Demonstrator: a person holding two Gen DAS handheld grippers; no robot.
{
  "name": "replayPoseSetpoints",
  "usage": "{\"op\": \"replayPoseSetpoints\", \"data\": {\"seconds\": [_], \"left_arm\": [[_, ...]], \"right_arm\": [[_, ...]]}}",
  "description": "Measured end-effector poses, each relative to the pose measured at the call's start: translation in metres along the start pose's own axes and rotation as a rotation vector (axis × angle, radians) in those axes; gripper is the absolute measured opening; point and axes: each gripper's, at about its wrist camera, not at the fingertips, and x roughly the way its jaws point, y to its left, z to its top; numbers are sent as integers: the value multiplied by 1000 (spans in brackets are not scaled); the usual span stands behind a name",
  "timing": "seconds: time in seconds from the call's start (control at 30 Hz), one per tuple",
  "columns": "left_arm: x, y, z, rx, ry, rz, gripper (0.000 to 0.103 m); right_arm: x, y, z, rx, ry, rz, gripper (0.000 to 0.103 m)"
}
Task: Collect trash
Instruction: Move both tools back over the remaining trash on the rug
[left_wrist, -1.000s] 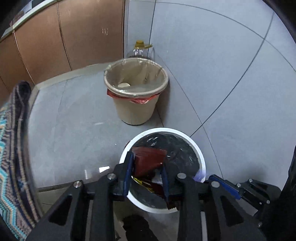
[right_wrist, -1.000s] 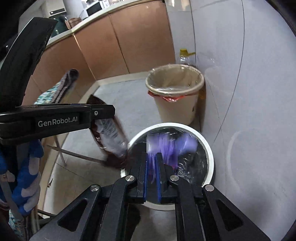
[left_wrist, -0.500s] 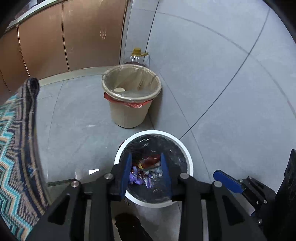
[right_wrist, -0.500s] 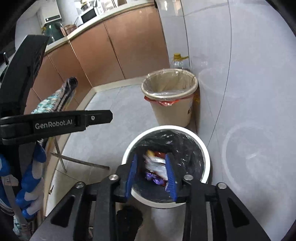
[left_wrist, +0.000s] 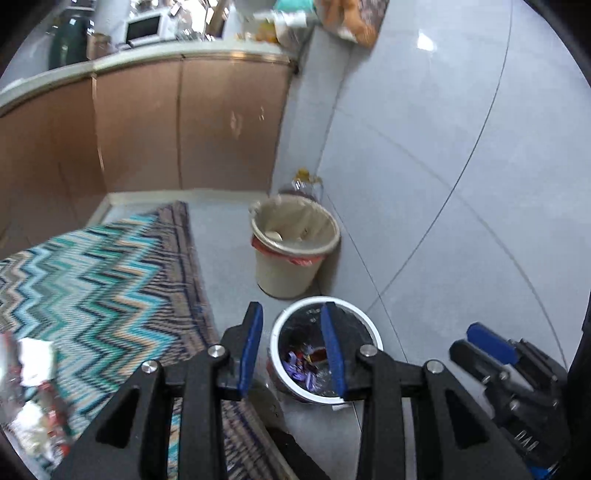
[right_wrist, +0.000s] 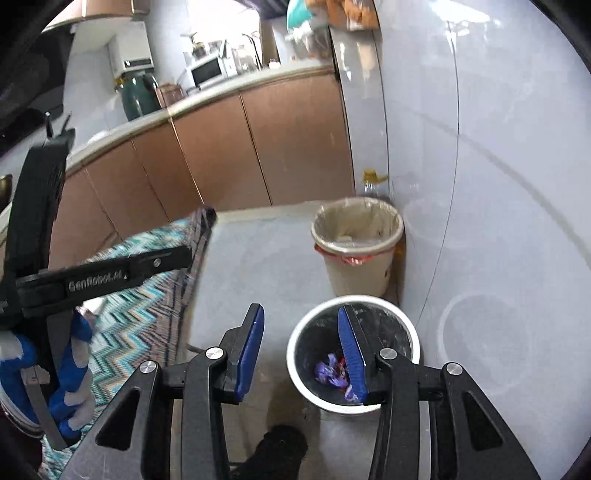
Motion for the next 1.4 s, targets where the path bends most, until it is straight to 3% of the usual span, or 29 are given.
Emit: {"op": "replayPoseSetpoints", "data": {"seconds": [0.2,0.63,0.77,1.1,1.4], "left_arm": [[-60,17,-12,22,-56,43,31],[-180,88,-43,-54,-185,130,32],[-211,115,-58,-66,-217,168,39],[-282,203,-101,-125,-269,278,48],[-291,263,-135,-197,-246,299,48]], "right_arm": [[-45,40,10,-50,-78,33,44],[-113,118,18,-159,-185,120,44],[-128,138,16,-191,-199,150,45],[-132,182,8,-242,-190,237,46],[-121,213,-1,-283,-151,275,47]]}}
